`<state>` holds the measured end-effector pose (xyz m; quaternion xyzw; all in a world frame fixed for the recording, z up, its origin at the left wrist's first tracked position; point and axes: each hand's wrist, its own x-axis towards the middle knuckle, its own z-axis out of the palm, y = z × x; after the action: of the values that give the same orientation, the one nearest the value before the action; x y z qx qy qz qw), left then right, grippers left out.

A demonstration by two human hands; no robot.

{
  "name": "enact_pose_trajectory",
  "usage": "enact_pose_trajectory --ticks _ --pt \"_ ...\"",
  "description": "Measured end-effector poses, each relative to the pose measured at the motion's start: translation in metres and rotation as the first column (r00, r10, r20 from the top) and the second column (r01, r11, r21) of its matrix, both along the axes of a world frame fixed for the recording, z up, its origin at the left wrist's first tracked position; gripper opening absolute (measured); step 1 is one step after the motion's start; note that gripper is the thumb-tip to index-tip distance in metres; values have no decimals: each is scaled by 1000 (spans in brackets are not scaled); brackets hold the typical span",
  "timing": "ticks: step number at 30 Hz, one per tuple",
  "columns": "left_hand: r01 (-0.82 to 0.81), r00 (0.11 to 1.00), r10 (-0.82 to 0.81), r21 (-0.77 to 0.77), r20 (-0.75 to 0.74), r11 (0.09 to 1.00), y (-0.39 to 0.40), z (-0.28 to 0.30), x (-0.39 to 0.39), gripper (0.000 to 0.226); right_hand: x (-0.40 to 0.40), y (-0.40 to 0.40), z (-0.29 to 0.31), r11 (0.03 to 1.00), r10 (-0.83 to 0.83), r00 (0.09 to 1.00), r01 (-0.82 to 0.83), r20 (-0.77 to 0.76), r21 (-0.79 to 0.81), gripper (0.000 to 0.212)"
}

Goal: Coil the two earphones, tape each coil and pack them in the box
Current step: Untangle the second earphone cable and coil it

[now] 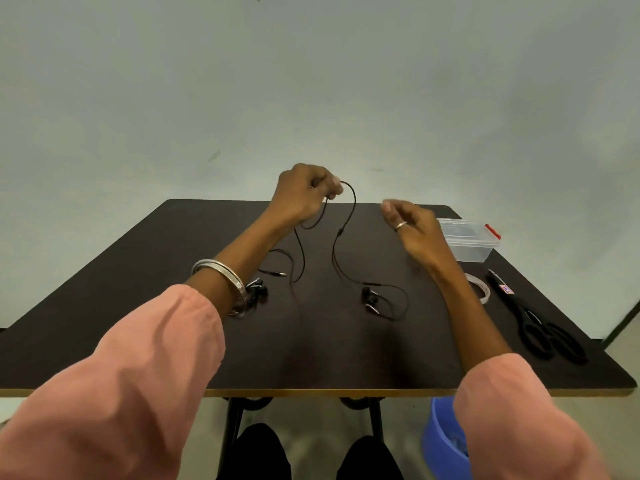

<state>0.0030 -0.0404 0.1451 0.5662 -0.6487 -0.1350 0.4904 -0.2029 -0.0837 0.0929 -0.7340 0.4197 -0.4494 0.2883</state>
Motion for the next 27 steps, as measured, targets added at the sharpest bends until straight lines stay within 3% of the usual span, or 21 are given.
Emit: enact_pose_trajectory --ticks 3,7,10,13,15,17,18,20,22,23,25,27 --pt "14 996 -15 17 87 1000 4 -8 -13 19 17 8 23 990 140 990 -139 13 -25 42" --pt "64 988 -74 76 138 995 7 -17 -16 20 22 11 21 984 145 985 -154 -96 -88 6" --pt "120 965 -151 151 214 981 11 -25 -6 21 9 12 24 994 86 978 -73 188 -77 10" --pt "119 946 -173 204 274 972 15 -33 7 19 -12 10 34 998 -56 836 65 545 3 13" --pt "100 941 -161 210 298 973 16 -38 15 16 -22 8 38 983 -169 751 176 638 53 15" --pt "67 968 -107 176 229 982 15 -43 20 14 -27 7 38 952 -295 719 280 629 126 17" --pt "38 985 -63 152 160 988 15 -45 21 13 -28 5 35 934 -352 751 323 558 155 17" --pt "-31 997 24 105 67 994 14 -46 21 12 -28 0 26 901 -429 882 404 195 157 14" --pt "-63 997 60 61 53 996 13 -45 18 12 -22 1 20 911 -356 898 395 -260 116 46" --pt "-72 995 69 35 73 997 12 -43 15 11 -18 5 20 944 -265 880 321 -395 81 67" --pt "-67 989 67 -3 128 998 11 -39 9 11 -2 15 24 992 -123 866 124 -485 -29 86" --pt "-31 991 30 8 132 999 12 -34 3 10 18 28 28 990 -78 859 7 -506 -142 79"
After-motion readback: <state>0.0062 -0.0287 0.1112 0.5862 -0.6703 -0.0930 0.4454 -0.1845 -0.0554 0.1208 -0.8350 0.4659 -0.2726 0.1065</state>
